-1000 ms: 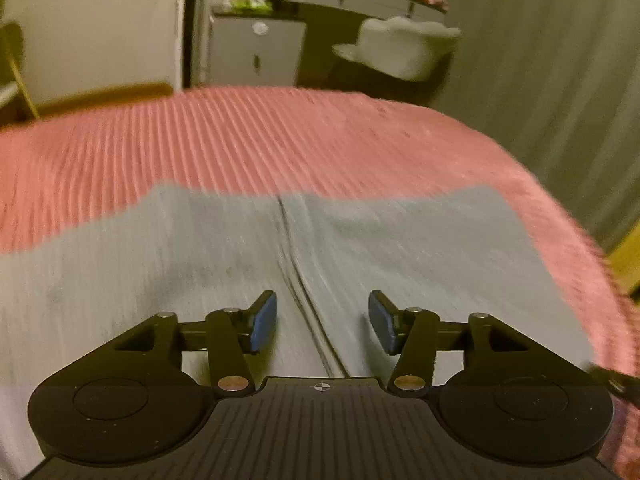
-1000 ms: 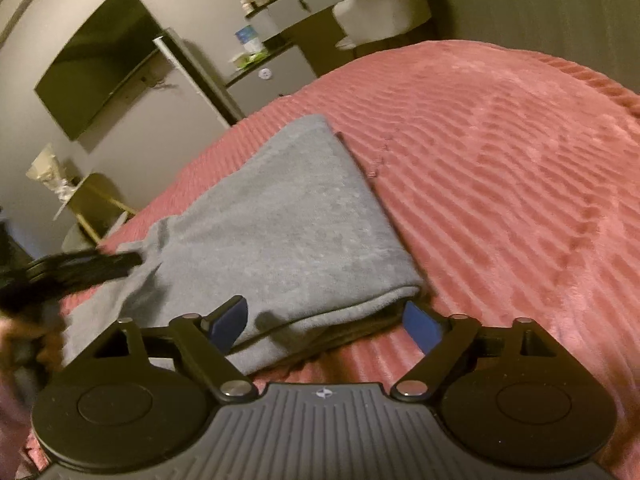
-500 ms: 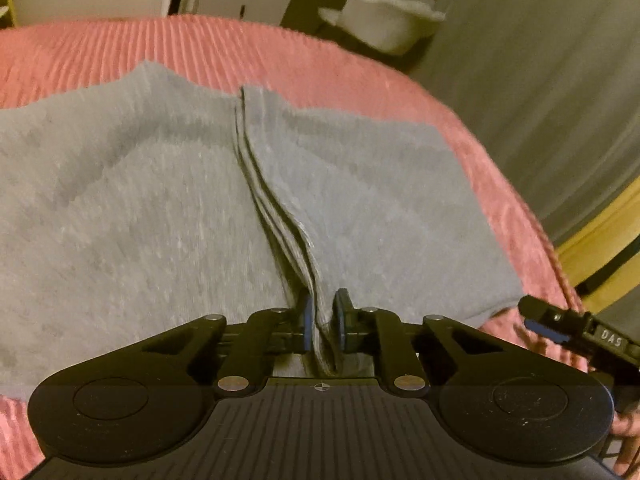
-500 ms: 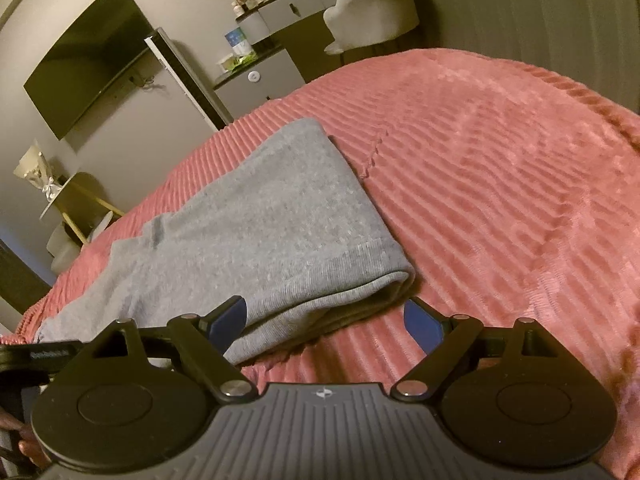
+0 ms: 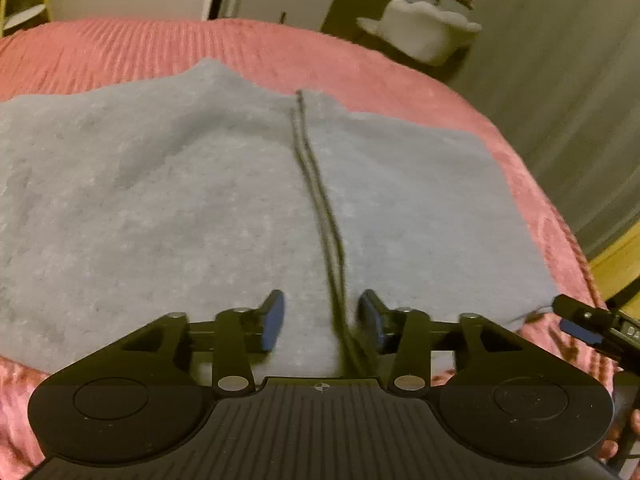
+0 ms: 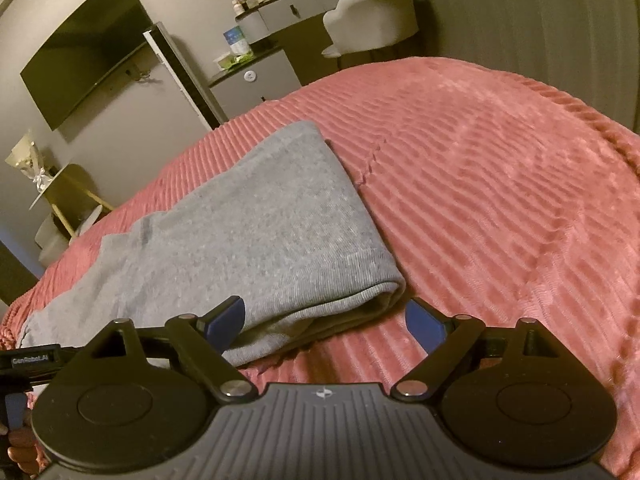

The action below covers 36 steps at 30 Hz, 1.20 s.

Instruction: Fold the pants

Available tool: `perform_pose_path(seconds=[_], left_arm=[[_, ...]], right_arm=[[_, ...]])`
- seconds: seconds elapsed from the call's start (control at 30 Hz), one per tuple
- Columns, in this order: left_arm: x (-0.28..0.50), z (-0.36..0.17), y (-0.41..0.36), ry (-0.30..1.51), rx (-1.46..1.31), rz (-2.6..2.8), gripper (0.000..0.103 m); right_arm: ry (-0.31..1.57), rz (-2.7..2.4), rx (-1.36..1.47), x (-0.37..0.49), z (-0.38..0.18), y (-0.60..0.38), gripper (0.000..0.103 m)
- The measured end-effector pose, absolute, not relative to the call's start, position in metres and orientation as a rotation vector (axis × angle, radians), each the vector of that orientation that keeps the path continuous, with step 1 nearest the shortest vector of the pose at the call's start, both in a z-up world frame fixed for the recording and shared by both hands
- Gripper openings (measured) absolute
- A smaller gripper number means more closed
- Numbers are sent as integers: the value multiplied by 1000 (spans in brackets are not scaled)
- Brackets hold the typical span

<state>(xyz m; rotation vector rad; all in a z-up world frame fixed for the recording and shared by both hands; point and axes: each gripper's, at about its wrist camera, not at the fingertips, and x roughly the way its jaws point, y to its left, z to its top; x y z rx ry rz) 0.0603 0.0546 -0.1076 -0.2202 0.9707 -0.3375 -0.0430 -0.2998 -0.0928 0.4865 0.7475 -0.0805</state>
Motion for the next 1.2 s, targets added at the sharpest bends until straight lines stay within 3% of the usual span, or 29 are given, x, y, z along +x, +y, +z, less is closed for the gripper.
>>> perform_pose_path(seconds=[0.57, 0.8, 0.9, 0.93, 1.2], left_arm=[[59, -106, 85, 987, -220, -217, 67], [56, -89, 123, 973, -298, -107, 81], [54, -77, 162, 942, -383, -34, 90], [53, -73, 181, 932, -436, -6, 97], [27, -87, 326, 845, -842, 156, 97]], right_arm=[[838, -142, 432, -29, -86, -274, 95], [823, -104, 394, -24, -70, -249, 100], [790, -80, 428, -21, -61, -237, 100], [785, -75, 449, -19, -59, -233, 100], [855, 48, 477, 3, -71, -187, 100]])
